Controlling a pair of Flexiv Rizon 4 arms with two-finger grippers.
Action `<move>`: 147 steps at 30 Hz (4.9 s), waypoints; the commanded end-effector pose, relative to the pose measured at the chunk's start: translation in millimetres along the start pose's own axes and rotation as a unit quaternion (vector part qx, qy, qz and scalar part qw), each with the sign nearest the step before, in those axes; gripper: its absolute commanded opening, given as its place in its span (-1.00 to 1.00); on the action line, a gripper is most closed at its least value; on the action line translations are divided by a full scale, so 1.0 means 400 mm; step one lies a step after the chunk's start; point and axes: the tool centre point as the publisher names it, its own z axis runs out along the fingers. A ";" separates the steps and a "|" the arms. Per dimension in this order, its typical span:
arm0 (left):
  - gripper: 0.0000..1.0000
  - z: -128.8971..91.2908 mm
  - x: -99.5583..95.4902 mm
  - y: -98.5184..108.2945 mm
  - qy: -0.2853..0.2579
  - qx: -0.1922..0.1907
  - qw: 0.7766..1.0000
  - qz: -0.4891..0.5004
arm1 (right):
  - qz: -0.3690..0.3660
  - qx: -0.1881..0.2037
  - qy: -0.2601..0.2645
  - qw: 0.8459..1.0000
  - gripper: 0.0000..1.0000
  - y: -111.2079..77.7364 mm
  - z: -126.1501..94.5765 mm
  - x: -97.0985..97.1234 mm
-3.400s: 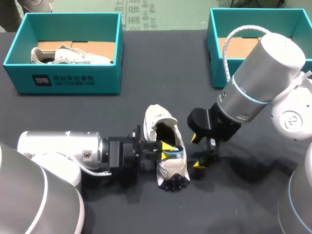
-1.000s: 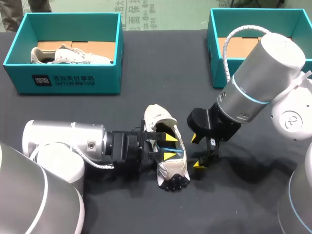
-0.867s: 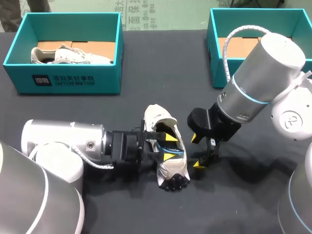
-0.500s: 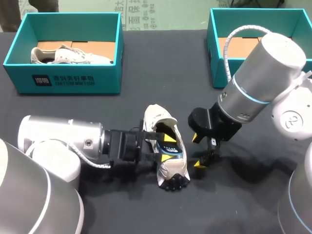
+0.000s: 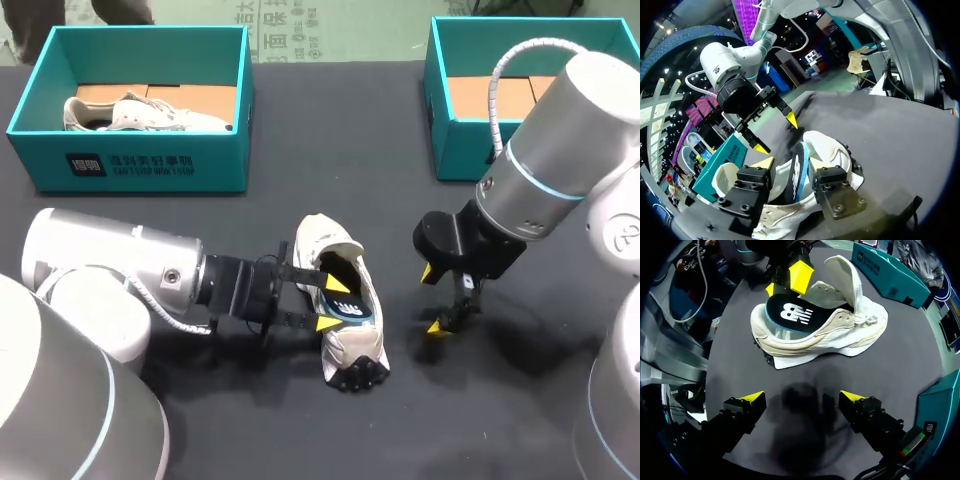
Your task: Take the shoe out of the shoebox, open the shoe tongue, remove and reinsert the insole, then place the shoe into the shoebox
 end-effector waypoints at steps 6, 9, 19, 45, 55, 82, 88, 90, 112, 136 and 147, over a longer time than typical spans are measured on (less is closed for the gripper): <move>-0.18 -0.043 -0.004 -0.005 0.067 -0.029 0.997 0.002 | 0.001 0.010 0.002 1.000 1.00 -0.047 -0.072 -0.002; -0.18 -0.057 -0.009 -0.005 0.081 -0.035 0.996 0.001 | 0.000 0.011 0.003 1.000 1.00 -0.057 -0.083 -0.006; -0.15 -0.110 -0.034 -0.021 0.134 -0.044 0.990 0.011 | -0.009 0.008 0.019 1.000 1.00 -0.090 -0.099 -0.019; -0.32 -0.239 -0.061 -0.054 0.368 -0.074 0.922 0.090 | 0.016 0.020 0.018 1.000 1.00 -0.216 -0.189 -0.005; -1.00 -0.291 -0.074 -0.056 0.450 -0.046 0.887 0.098 | 0.013 0.020 0.028 0.999 1.00 -0.228 -0.190 -0.004; -1.00 -0.235 -0.091 -0.072 0.573 -0.101 0.786 0.210 | 0.013 0.020 0.028 0.999 1.00 -0.228 -0.190 -0.004; -1.00 -0.146 -0.072 -0.052 0.596 -0.082 0.770 0.212 | 0.013 0.020 0.028 0.999 1.00 -0.228 -0.190 -0.004; -1.00 -0.128 -0.075 -0.057 0.606 -0.073 0.761 0.220 | 0.013 0.020 0.028 0.999 1.00 -0.228 -0.190 -0.004; -1.00 -0.042 0.019 -0.041 0.617 -0.106 0.742 0.238 | 0.013 0.020 0.028 0.999 1.00 -0.228 -0.190 -0.004; -1.00 0.041 0.048 0.041 0.601 -0.129 0.755 0.228 | 0.013 0.020 0.028 0.999 1.00 -0.228 -0.190 -0.004; -1.00 0.076 0.074 0.026 0.593 -0.112 0.762 0.236 | 0.013 0.020 0.028 0.999 1.00 -0.228 -0.190 -0.004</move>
